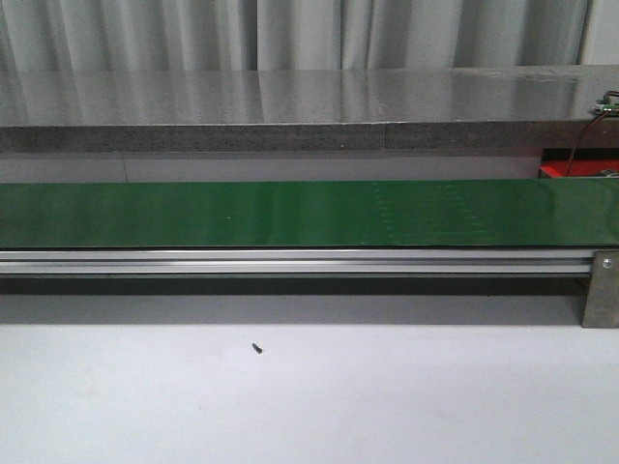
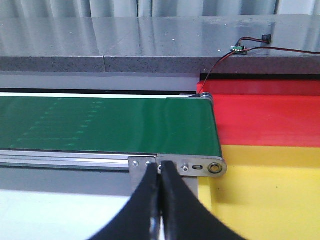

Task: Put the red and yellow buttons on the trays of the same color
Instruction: 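Carry the red button with the left gripper onto the green belt, then open the left gripper on the belt and return it to the buttons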

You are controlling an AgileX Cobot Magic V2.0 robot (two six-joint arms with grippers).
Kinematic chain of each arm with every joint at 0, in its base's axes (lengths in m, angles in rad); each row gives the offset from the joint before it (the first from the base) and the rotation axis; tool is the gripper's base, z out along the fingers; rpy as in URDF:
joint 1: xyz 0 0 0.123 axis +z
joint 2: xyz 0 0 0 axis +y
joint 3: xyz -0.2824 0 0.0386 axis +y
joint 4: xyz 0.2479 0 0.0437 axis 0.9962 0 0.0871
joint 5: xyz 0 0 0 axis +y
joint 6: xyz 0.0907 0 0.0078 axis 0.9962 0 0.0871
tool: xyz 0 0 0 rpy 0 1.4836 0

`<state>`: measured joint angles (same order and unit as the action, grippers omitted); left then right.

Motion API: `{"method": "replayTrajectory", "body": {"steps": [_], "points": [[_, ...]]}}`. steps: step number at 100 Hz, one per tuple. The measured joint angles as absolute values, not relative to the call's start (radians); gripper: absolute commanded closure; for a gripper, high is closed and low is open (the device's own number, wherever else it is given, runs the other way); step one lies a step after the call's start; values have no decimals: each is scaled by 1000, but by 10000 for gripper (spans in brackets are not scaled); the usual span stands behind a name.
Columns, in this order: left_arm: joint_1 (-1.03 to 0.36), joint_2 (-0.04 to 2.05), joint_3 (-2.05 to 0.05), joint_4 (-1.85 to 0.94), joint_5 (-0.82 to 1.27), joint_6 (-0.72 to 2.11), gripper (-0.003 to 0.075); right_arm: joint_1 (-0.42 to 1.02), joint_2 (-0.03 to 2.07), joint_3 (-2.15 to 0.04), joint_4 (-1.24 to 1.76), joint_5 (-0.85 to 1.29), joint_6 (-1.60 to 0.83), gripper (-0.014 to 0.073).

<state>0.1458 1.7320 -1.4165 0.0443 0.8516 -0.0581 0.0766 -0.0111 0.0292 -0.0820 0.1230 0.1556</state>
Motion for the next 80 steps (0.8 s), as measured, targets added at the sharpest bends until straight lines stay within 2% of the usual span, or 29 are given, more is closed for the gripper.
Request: {"method": "replayTrajectory", "body": {"steps": [15,25,39,56,63,70,80], "points": [[140,1766,-1418,19,858,-57,713,77,-11,29,-82,123,156,660],[138,1770,-1418,18,858,-54,653,77,-11,29,-82,123,156,660],[138,1770,-1418,11,867,-40,491,77,-11,29,-82,123,156,660],[138,1770,-1418,0,881,-16,201,77,-11,29,-82,123,156,660],[138,1770,-1425,-6,884,0,115,77,-11,29,-82,123,156,660],[138,1770,-1437,-17,886,0,79,77,-11,29,-82,123,156,660],[138,1764,-1466,-29,889,0,77,77,-11,29,-82,123,156,660]]}}
